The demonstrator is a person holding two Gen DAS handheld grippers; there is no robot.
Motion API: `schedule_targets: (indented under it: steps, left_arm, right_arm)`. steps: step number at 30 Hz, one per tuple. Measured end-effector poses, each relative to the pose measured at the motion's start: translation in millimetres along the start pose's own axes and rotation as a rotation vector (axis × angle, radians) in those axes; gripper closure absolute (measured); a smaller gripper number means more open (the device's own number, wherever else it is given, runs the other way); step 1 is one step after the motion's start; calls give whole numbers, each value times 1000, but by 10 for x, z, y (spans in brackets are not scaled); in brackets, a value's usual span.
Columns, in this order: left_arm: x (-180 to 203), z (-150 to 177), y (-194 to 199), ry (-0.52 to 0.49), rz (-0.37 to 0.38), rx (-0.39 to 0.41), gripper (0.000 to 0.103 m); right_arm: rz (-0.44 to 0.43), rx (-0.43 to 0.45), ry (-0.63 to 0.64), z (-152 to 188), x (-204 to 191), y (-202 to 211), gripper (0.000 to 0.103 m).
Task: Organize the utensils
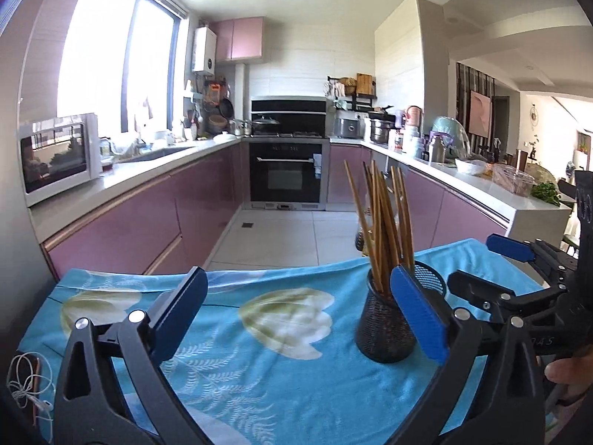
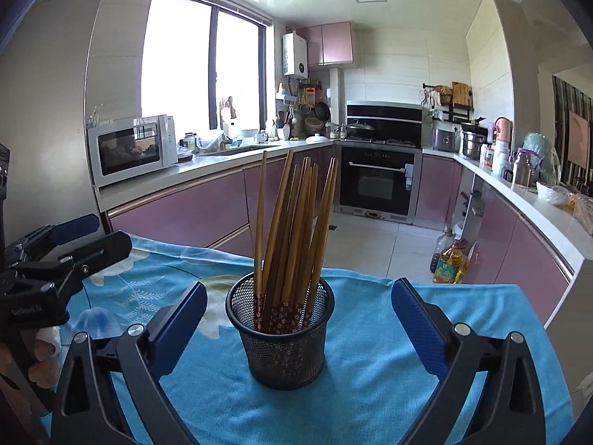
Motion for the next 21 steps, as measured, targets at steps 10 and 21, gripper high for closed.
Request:
schedule_targets:
  steps: [10, 21]
  left_arm:
    - [-336, 129, 483, 29, -104, 111, 6]
    - [-368, 202, 635, 34, -129, 158, 6]
  right_arm:
    - [41, 150, -14, 50, -106, 311, 7]
    - [82, 213, -9, 60, -159, 473, 7]
Point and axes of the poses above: each gripper's, at about its wrist camera, not at the fingertips, and y roughly against the way its jaws point, x to its right, z to its underside, the point moved 10 cm from there along -y, roughly the way its jaws point, and after that the axes turned 4 degrees about -x, right-handed, at the moved point
